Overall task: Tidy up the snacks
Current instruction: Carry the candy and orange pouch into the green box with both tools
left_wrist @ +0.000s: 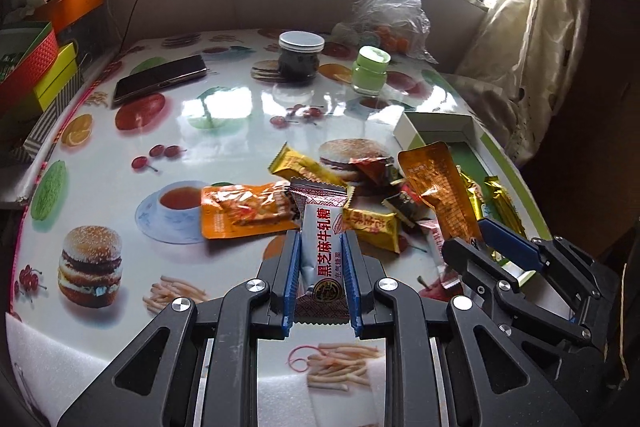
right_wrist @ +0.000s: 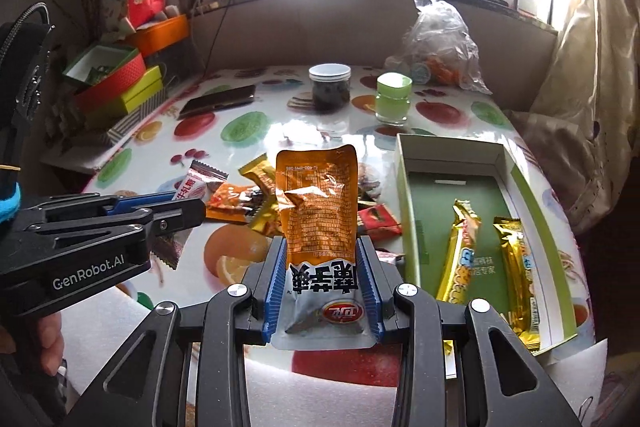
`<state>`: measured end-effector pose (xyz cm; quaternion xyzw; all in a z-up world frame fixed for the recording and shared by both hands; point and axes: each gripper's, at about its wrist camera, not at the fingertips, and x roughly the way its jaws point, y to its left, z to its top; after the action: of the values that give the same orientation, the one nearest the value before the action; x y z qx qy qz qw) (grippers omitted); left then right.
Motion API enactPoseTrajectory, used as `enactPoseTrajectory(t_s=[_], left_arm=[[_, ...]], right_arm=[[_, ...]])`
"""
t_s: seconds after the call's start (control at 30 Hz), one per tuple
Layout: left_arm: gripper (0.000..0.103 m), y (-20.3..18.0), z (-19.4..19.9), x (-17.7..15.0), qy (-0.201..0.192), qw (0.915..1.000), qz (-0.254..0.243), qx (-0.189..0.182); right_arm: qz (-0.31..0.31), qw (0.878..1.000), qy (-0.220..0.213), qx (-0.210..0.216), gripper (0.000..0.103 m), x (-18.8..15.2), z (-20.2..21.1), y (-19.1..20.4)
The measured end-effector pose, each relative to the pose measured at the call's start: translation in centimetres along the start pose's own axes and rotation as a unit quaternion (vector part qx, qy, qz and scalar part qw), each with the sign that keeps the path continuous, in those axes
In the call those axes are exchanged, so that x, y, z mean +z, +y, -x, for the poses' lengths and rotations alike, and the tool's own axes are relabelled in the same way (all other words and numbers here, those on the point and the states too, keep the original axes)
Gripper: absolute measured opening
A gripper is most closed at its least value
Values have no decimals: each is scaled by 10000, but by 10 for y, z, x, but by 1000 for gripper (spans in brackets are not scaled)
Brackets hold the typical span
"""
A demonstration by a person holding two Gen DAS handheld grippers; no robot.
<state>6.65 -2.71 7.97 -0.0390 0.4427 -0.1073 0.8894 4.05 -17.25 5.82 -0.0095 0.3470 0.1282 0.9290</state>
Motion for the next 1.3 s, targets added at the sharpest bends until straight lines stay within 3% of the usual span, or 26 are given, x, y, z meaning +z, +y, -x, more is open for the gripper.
enactPoseTrajectory(t_s=[0.9, 1.07, 1.3], left_arm=[[22, -107, -44, 33, 200, 9937, -752, -806], [22, -126, -54, 35, 286, 9903, -857, -1056], [22, -146, -71, 34, 491, 9881, -925, -1122]], right_arm=[[-803, 9912, 62, -1052, 34, -15, 15, -110], [-890, 9900, 113, -1086, 34, -19, 10, -124], [-949, 9883, 233, -1169, 34, -23, 3, -136]])
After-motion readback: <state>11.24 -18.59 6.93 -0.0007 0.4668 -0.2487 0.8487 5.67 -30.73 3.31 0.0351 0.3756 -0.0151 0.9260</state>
